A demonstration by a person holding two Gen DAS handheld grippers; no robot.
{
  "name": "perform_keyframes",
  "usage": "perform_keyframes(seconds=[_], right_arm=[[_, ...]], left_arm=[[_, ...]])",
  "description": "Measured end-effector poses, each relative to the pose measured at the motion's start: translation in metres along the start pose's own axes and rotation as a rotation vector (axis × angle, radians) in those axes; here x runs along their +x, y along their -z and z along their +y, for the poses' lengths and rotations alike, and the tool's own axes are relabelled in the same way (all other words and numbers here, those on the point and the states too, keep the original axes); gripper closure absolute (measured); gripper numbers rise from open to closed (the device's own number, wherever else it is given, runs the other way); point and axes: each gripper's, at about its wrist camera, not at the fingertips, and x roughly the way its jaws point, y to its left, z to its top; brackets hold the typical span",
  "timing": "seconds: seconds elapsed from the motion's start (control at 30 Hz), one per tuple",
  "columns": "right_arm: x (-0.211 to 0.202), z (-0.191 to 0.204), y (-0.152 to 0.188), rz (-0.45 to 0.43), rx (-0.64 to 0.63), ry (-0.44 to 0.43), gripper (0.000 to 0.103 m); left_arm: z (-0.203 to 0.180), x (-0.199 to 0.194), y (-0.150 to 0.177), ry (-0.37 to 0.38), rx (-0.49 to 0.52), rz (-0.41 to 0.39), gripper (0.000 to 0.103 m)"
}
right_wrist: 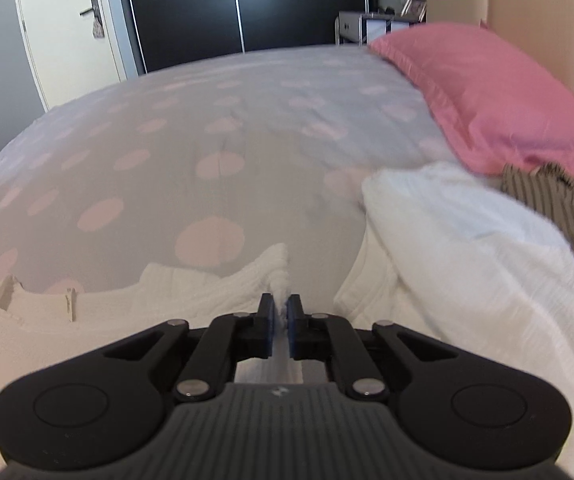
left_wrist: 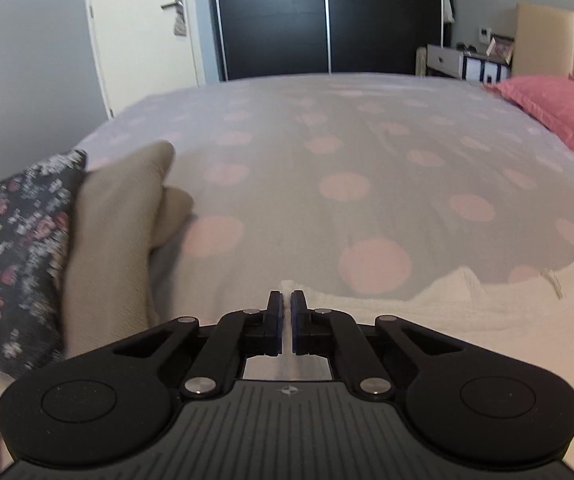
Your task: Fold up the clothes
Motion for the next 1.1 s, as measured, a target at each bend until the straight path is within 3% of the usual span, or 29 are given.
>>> perform_keyframes(seconds=[0.23,0.4,0.53,0.6,0.67,0.7,0.73,0.87,1.0,1.1], right_arm=[[0.003,0.007,-0.017,-0.037,-0.004,0.032,0.095],[0.028,0.016,-0.016,-0.018,-0.037,0.077,0.095],[0.044,0.018,-0.007,0.022,-0.056,0.096,0.095],[0.047,0.016,-0.004,0.044,-0.053,0.095,0.09],[0.043,0.01,-0.003,0.056,-0.028,0.085,0.074],[0.038,0.007,-0.003,0.06,-0.012,0.077,0.071],[0.033,0.004,-0.002,0.065,0.004,0.07,0.071],[0.011,-0.005,0.01,0.112,0.057,0.028,0.071],[-0.018,-0.008,0.034,0.177,0.093,-0.027,0.069],[-0.041,-0.006,0.057,0.218,0.094,-0.067,0.065]], left_arm=[[0.003,0.003,-0.02,-0.041,-0.018,-0.046,0.101],[-0.003,0.027,-0.016,-0.061,-0.002,-0.007,0.101],[-0.006,0.041,-0.007,-0.031,0.006,0.046,0.1],[-0.007,0.042,-0.002,-0.014,0.021,0.067,0.099],[-0.006,0.036,0.003,0.001,0.042,0.082,0.091],[-0.005,0.032,0.005,0.01,0.05,0.088,0.083],[-0.005,0.026,0.007,0.022,0.053,0.094,0.078],[-0.007,-0.009,0.021,0.068,0.078,0.11,0.075],[-0.005,-0.046,0.04,0.127,0.056,0.163,0.059],[-0.003,-0.072,0.058,0.17,0.038,0.213,0.057]])
